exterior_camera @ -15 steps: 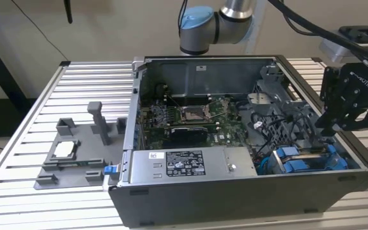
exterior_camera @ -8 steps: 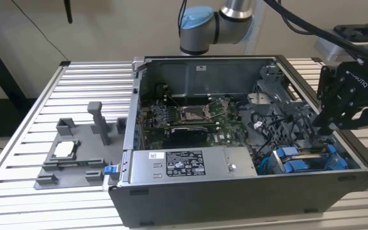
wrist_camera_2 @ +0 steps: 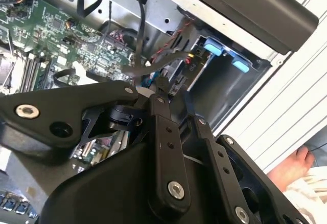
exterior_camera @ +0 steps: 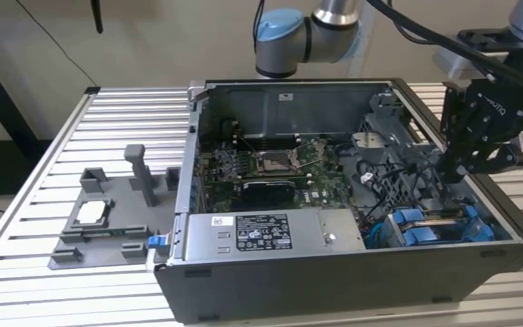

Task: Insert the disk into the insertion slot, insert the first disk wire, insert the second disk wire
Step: 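Insert the second disk wire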

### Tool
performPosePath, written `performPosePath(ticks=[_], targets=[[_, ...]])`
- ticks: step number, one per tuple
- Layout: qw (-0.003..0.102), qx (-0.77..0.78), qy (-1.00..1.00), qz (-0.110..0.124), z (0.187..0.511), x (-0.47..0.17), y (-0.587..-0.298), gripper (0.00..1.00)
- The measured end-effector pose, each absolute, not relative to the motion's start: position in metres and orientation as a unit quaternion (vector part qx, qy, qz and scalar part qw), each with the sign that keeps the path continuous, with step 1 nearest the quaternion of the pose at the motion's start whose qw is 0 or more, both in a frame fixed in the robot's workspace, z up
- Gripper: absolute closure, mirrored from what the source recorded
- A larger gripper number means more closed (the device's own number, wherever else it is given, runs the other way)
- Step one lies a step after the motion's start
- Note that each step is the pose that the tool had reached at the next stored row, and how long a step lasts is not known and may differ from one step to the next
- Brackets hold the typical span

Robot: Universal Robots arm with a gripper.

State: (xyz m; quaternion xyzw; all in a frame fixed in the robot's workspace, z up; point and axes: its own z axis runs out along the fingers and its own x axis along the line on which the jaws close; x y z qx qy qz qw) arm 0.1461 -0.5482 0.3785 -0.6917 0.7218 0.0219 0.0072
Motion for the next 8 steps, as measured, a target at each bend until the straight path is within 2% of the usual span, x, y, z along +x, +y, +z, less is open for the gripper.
performPosePath(ticks=[8], targets=[[0.012,-0.692,0.722,0.017,0.381,0.133,-0.531,0.73]])
